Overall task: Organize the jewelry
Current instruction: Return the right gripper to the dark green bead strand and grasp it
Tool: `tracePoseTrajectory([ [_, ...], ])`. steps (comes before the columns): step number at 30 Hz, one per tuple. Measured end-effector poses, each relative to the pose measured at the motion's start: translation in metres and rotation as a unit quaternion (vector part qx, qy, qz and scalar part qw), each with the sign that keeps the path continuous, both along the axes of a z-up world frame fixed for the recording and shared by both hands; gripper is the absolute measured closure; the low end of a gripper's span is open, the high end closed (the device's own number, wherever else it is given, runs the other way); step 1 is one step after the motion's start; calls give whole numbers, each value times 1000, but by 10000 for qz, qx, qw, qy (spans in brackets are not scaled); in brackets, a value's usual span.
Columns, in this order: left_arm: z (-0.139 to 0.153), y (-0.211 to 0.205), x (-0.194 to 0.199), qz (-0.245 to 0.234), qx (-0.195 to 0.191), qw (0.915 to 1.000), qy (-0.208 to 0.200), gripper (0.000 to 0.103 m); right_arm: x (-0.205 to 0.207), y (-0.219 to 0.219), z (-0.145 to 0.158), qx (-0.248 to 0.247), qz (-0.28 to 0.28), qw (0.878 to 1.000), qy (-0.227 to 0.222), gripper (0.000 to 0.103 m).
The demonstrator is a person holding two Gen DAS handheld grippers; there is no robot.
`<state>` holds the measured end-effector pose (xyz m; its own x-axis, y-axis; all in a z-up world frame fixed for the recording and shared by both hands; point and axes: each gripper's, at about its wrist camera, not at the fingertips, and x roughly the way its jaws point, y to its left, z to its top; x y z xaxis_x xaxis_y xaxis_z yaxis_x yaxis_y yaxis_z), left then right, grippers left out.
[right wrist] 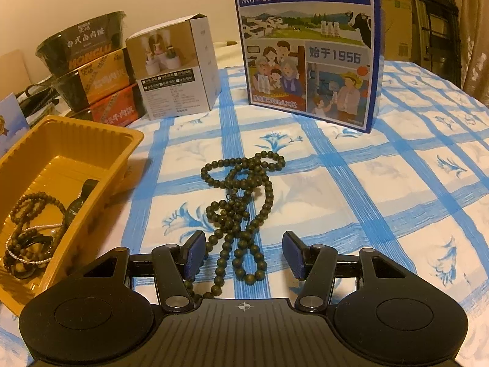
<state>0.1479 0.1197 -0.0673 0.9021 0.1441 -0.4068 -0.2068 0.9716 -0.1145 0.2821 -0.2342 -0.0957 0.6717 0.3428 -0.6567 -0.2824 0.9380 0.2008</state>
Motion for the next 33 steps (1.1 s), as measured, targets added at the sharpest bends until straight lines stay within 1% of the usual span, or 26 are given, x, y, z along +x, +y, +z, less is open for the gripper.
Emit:
tracePoseTrajectory([
  [7, 0, 0, 0, 2, -1, 10000, 0, 97, 3, 0, -2, -16, 10, 10000, -40, 47],
  [17, 0, -1, 0, 3, -12, 10000, 1, 97, 7, 6, -8, -160, 198, 9997, -54, 47],
  [21, 0, -1, 0, -1, -14, 10000, -1, 97, 13, 9, -12, -207, 155, 9996, -61, 48],
  [22, 0, -1, 0, -2, -9, 10000, -1, 97, 15, 10, -14, -223, 127, 9997, -55, 50],
  [23, 0, -1, 0, -1, -9, 10000, 0, 97, 18, 10, -15, -224, 106, 9997, -47, 59],
  [25, 0, -1, -1, -6, -14, 10000, -3, 97, 21, 11, -16, -233, 105, 9997, -39, 69],
  [27, 0, -1, -1, -2, -14, 10000, -1, 97, 22, 15, -16, -360, 228, 9990, -95, 79],
  [28, 0, -1, -1, -2, -17, 10000, -1, 97, 21, 17, -15, -426, 320, 9985, -116, 90],
  [29, 0, -1, -1, -1, -22, 10000, 0, 97, 20, 19, -15, -494, 386, 9980, -126, 95],
  [31, 1, -2, -1, 0, -27, 10000, 1, 97, 15, 21, -14, -558, 473, 9972, -128, 95],
  [33, 0, -2, -1, -4, -24, 10000, 2, 97, 9, 19, -12, -471, 549, 9974, -68, 96],
])
